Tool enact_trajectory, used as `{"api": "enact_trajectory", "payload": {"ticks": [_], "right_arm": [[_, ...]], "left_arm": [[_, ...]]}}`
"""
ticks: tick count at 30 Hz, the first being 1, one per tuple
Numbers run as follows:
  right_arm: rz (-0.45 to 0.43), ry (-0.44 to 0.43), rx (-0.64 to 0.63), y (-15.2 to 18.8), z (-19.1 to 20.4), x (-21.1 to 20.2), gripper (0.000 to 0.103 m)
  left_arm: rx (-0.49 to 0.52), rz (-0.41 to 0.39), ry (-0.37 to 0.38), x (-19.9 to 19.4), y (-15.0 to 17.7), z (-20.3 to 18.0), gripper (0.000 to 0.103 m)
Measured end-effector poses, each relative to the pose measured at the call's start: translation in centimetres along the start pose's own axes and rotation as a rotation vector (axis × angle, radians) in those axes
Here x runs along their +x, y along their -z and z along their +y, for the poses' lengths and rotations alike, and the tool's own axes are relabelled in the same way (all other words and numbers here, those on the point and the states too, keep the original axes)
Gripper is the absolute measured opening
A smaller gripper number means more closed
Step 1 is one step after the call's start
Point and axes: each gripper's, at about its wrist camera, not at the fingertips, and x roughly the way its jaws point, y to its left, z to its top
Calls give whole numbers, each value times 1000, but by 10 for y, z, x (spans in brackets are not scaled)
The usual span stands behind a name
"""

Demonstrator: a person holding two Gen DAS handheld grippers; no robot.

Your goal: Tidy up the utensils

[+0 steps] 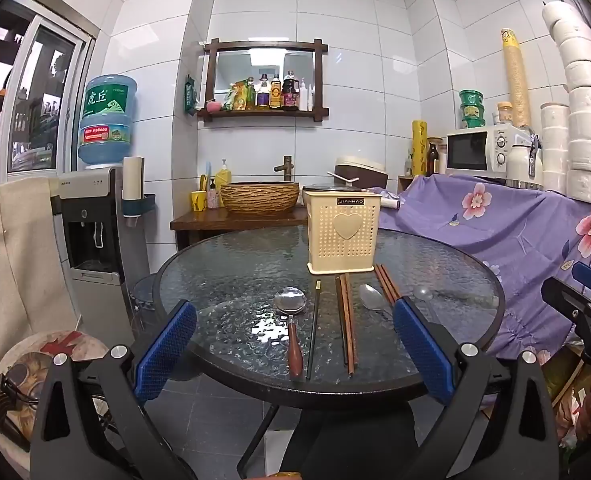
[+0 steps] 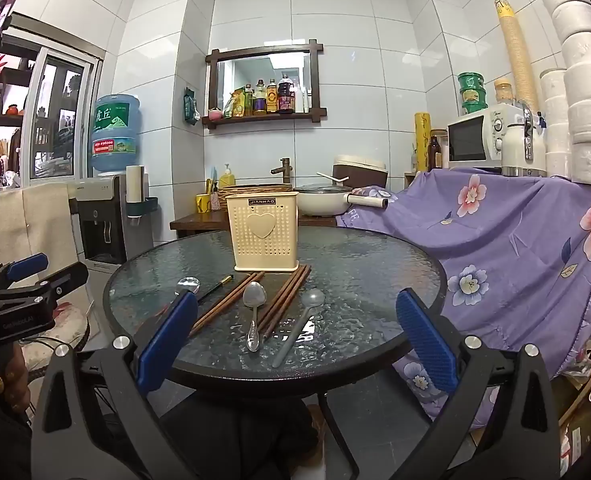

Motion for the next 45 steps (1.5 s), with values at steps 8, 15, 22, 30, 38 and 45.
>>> {"api": "enact_trajectory", "payload": {"ticks": [8,15,22,30,38,45], "right_arm": [[4,-5,0,0,1,-1,98],[12,2,5,3,1,4,98],[20,-2,6,1,1,7,98],[24,-2,9,1,1,7,98],[27,-3,9,2,1,8,98],[29,-4,10,2,1,8,98]], "left_arm": [[1,-4,1,-4,-1,0,97],[0,5,2,0,2,4,97],[-1,15,-2,4,4,3,97],[2,18,-4,6,4,2,97],[7,19,-6,5,5,1,97],[8,20,-5,5,7,-1,97]]}}
